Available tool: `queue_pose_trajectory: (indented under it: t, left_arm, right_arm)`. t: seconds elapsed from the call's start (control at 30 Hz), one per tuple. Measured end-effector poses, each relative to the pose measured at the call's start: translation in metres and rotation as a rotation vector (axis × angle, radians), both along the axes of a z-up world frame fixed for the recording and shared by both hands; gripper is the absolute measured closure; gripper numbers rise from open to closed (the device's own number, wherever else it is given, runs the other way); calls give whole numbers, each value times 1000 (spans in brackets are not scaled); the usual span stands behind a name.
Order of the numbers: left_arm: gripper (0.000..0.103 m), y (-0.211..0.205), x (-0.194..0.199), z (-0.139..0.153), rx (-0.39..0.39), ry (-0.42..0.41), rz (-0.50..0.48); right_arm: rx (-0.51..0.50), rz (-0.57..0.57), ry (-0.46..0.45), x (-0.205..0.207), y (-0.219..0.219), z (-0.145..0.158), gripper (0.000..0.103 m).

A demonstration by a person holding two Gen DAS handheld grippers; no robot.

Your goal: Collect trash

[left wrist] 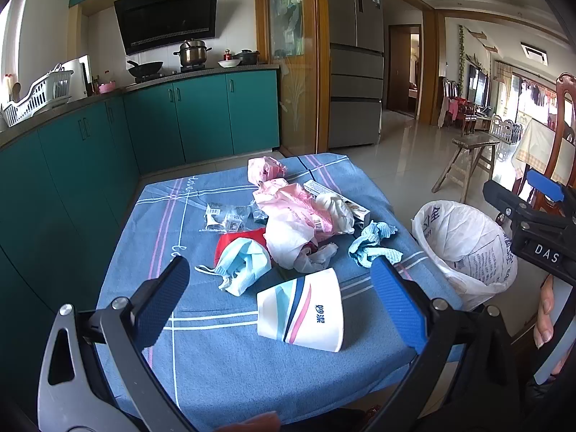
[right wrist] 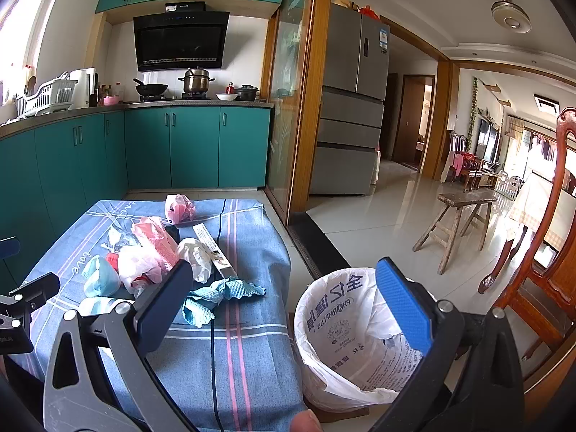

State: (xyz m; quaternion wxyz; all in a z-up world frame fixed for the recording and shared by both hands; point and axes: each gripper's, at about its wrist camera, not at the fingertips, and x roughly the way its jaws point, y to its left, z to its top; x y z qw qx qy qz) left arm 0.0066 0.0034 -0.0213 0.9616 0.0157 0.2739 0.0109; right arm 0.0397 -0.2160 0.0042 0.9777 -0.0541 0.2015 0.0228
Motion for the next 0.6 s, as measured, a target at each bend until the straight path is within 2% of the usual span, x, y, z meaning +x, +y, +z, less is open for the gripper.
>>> queue_pose_trajectory:
  t: [0.43,0.6]
  left_arm:
    - [3,3,7,-6,2,28,9]
    - [3,21,19,-26,-17,105,45]
  right_arm:
    - [1,-5,10,2,1,-6,3]
    - [28,27,73,17,-5,-21,3]
